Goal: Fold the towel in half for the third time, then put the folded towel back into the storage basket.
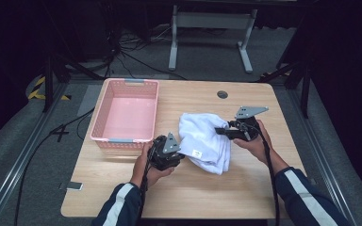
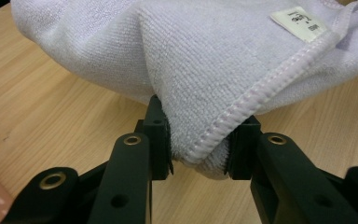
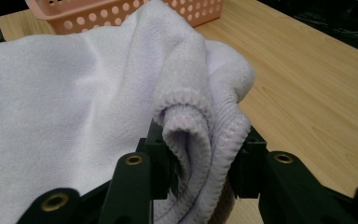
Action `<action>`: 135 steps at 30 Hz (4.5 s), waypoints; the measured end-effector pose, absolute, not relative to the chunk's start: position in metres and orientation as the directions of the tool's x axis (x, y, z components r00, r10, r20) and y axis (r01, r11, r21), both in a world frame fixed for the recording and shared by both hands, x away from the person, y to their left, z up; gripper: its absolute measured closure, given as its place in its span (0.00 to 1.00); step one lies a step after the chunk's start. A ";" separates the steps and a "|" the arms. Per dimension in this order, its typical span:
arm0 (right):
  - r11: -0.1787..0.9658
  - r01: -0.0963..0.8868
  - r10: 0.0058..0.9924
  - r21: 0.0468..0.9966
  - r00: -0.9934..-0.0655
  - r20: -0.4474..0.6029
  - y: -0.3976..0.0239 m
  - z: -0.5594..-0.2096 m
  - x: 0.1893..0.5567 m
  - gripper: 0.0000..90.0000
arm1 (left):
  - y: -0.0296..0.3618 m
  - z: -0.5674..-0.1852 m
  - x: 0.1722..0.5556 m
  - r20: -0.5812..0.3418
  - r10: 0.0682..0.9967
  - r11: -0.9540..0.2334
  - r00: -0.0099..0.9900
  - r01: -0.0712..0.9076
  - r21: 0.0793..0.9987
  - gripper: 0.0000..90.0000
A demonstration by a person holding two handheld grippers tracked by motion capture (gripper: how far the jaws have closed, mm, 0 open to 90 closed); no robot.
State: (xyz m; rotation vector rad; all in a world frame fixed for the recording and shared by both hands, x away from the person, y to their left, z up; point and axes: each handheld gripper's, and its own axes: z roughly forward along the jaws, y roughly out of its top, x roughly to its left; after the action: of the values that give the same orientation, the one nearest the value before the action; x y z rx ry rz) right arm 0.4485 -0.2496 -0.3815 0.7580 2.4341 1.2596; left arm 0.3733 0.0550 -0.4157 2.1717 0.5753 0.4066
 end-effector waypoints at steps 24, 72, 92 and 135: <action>0.469 0.241 0.490 0.850 -0.871 -0.023 -0.146 -0.347 0.491 0.73 | 0.140 -0.382 0.375 0.142 0.714 -0.476 0.686 0.327 0.816 0.75; 0.475 0.301 0.495 0.827 -0.868 0.033 0.019 -0.370 0.559 0.61 | 0.239 -0.399 0.413 0.168 0.893 -0.388 0.417 0.526 0.757 0.71; 0.624 0.131 0.403 0.771 -0.899 -0.173 -0.067 -0.365 0.481 0.41 | 0.189 -0.380 0.351 0.153 0.841 -0.370 0.518 0.347 0.862 0.27; 0.555 0.396 0.608 0.732 -0.793 -0.032 -0.361 -0.468 0.338 0.20 | 0.083 -0.478 0.334 -0.009 0.541 -0.582 0.841 0.383 0.717 0.19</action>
State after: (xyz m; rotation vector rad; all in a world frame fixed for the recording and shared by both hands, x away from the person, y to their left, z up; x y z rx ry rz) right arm 0.3379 -0.3608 -0.4680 0.8323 2.5112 1.0780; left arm 0.3336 0.0831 -0.4779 2.2607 0.6698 0.2705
